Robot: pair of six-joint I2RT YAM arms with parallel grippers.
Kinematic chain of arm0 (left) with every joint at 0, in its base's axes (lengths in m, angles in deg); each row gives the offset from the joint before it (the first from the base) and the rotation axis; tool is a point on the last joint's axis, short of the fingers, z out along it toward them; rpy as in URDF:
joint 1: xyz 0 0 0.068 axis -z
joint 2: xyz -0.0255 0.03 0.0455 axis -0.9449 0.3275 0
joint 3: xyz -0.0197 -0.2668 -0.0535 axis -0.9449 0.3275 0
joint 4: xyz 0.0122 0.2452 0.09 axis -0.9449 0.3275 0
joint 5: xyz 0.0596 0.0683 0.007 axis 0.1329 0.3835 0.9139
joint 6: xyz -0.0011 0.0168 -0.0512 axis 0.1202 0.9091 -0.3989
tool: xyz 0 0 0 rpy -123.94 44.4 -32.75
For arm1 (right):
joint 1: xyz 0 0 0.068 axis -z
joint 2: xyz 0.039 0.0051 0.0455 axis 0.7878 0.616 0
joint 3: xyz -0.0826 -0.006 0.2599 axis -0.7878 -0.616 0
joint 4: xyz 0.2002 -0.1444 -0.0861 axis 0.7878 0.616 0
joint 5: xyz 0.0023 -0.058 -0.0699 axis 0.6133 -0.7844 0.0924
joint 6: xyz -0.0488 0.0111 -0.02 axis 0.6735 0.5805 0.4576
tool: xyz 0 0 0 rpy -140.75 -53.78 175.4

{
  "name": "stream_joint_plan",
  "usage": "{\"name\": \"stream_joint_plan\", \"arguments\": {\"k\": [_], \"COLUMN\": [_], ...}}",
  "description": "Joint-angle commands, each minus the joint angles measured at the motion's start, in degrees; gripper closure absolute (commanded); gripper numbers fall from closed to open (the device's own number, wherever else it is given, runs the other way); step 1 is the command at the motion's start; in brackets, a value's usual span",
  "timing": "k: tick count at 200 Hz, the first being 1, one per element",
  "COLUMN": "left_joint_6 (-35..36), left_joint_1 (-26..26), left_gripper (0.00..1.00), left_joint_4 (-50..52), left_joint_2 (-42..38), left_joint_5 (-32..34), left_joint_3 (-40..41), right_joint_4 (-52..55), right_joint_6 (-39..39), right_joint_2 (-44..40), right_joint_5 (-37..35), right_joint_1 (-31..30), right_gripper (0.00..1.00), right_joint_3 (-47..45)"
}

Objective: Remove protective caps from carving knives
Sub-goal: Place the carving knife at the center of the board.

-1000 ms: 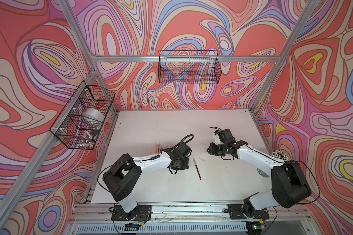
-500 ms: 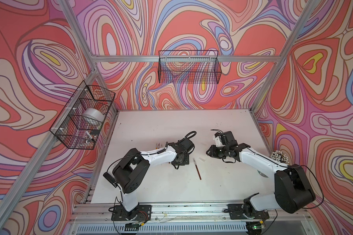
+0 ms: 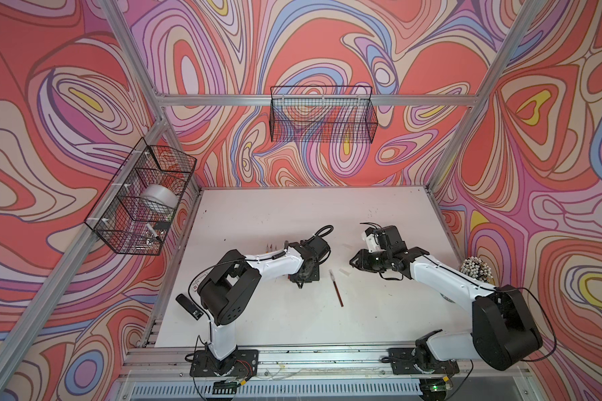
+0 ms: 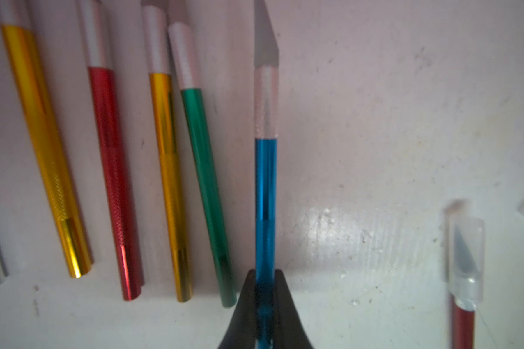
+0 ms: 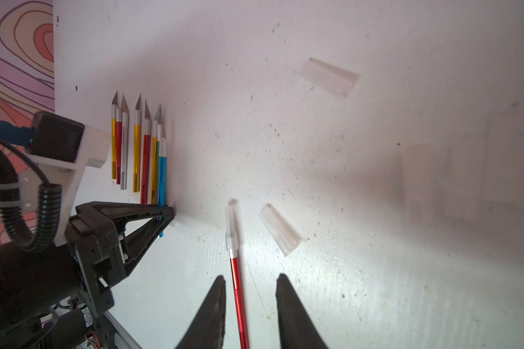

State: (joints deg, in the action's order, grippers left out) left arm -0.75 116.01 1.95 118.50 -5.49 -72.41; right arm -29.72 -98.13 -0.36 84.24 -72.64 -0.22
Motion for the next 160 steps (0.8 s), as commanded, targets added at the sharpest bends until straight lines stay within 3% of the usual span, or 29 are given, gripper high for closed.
{"name": "stream_joint_plan", "arguments": {"k": [1, 100, 160], "left_joint_6": [-0.4, -0.2, 0.7], "left_joint_1": [-0.5, -0.7, -0.7], "left_gripper": [0.87, 0.81, 0.81], "left_joint_4": [2.7, 3.5, 2.5], "left_joint_2": [1.2, 1.7, -3.9], "left_joint_5": [1.6, 1.6, 0.2], "left_joint_3": [-1.8, -2.4, -0.5], "right_joint_4": [0.3, 2.2, 1.8], "right_joint_6": [0.6, 0.8, -2.0], "right_joint_2": [-1.2, -2.1, -3.5], "right_joint_5": [-0.3, -0.4, -4.2], "right_joint_1": [-0.3, -1.5, -5.5], "right_gripper": [0.69, 0.67, 0.67], "right_joint_3": [-0.6, -0.2, -1.9]}}
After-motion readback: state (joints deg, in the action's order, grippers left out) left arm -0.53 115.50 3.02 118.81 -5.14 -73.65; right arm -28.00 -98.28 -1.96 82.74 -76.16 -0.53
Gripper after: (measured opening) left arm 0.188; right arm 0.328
